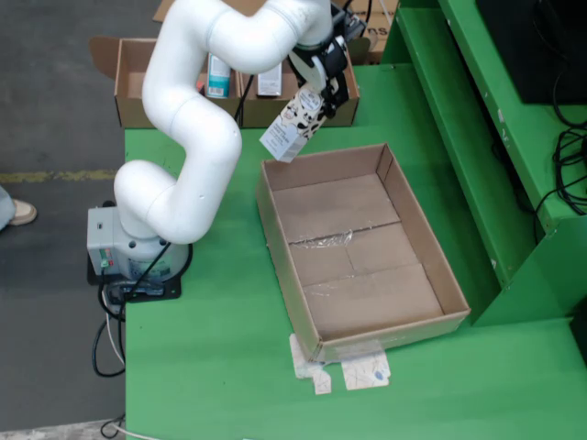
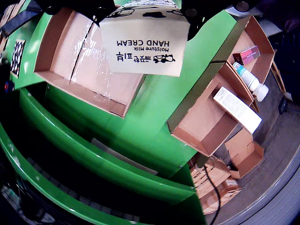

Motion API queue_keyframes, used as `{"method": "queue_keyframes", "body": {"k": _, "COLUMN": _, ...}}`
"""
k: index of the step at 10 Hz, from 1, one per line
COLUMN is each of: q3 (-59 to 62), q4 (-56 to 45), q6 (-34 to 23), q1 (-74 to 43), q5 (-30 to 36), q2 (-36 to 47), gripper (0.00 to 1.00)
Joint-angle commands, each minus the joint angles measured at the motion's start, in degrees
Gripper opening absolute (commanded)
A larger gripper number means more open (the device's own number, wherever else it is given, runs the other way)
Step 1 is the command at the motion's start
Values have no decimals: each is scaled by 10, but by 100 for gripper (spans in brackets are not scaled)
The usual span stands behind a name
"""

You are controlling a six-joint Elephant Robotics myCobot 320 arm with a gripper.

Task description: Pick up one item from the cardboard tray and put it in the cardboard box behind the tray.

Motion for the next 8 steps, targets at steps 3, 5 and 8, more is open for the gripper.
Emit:
{"method": "queue_keyframes", "body": {"k": 3, "q3": 15, "q4": 125, "q6": 2, "q1": 67, "q5": -33, "q2": -24, "gripper": 0}}
{"method": "queue_keyframes", "body": {"k": 5, "q3": 15, "q4": 294, "q6": -14, "q1": 95, "q5": -86, "q2": -84, "gripper": 0}}
{"method": "queue_keyframes", "body": {"k": 8, "q3": 15, "q4": 525, "q6": -80, "q1": 133, "q5": -216, "q2": -165, "gripper": 0}}
